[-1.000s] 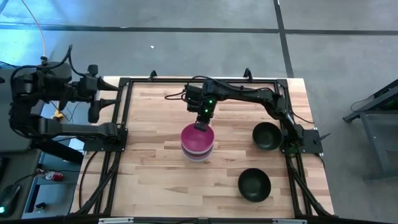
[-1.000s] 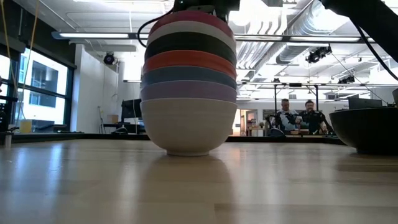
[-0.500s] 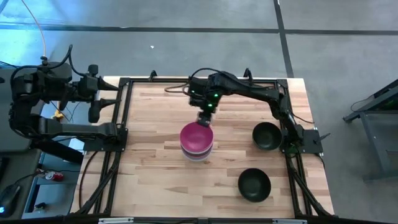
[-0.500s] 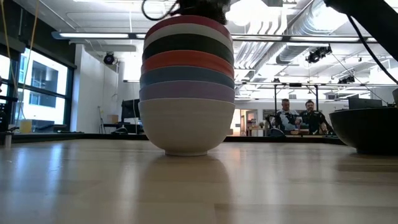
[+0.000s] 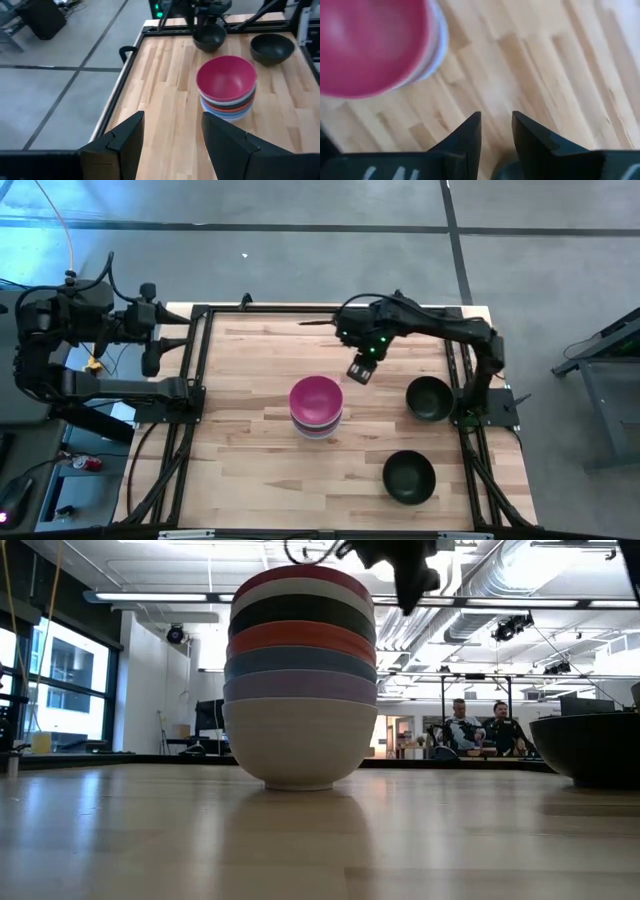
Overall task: Nest bowls inside each other
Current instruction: Stack the top black bowl on top of the pink bowl
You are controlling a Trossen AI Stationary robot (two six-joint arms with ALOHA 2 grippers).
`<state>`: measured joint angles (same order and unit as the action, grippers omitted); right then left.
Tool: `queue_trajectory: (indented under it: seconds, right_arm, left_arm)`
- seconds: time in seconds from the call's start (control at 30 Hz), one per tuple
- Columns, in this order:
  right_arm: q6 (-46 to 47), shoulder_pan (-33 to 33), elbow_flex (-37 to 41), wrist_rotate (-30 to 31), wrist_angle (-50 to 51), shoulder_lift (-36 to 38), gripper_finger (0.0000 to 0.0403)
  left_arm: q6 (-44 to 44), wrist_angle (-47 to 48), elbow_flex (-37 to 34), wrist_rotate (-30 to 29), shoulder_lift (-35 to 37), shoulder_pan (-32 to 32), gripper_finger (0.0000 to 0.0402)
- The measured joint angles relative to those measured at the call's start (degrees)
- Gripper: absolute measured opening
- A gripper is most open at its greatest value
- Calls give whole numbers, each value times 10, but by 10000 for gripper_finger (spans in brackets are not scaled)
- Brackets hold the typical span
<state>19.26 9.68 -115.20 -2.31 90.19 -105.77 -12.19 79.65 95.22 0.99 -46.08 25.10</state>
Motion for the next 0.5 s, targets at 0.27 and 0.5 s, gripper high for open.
queue_trajectory:
  seconds: [0.27,0.5]
  right_arm:
    - [151,20,135,75,-2,77,101]
    - [239,20,267,98,-2,136,101]
  left_arm:
    - [13,-1,0,-2,0,0,186]
    - [15,-1,0,-2,0,0,186]
